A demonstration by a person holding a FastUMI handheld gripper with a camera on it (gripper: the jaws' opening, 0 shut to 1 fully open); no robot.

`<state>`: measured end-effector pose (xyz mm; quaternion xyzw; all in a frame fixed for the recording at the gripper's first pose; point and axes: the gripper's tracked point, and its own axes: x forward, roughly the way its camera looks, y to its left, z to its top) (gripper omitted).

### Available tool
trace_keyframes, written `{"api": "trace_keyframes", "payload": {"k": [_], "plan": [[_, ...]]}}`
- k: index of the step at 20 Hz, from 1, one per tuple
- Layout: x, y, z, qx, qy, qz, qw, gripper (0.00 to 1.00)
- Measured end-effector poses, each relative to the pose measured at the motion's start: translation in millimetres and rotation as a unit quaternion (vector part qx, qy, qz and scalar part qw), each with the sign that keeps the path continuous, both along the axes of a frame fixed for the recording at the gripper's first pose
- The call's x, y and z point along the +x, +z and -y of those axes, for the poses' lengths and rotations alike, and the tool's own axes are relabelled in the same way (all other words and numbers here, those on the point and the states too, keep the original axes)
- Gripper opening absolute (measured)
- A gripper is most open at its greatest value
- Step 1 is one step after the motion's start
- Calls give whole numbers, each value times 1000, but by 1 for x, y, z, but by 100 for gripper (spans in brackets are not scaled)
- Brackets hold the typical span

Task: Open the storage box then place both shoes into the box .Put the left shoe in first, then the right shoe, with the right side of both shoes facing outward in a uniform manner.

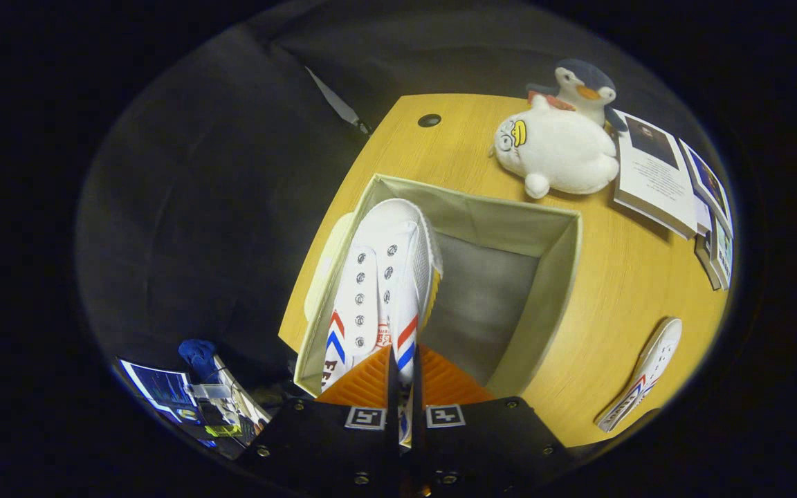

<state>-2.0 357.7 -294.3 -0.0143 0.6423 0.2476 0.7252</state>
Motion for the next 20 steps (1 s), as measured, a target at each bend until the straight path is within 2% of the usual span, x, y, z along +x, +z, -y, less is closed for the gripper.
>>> {"api": "trace_keyframes", "payload": {"k": [3, 4, 6, 7, 13, 17, 20], "plan": [[2, -2, -13, 15, -2, -5, 1000, 8], [5, 3, -18, 25, 1, -3, 1000, 29], [16, 12, -9, 16, 7, 16, 1000, 79], [20, 15, -7, 16, 8, 23, 1000, 84], [35, 42, 26, 33, -15, 41, 998, 85], [45, 52, 82, 26, -37, 54, 998, 85], [51, 52, 137, 15, -68, 63, 996, 85]]}}
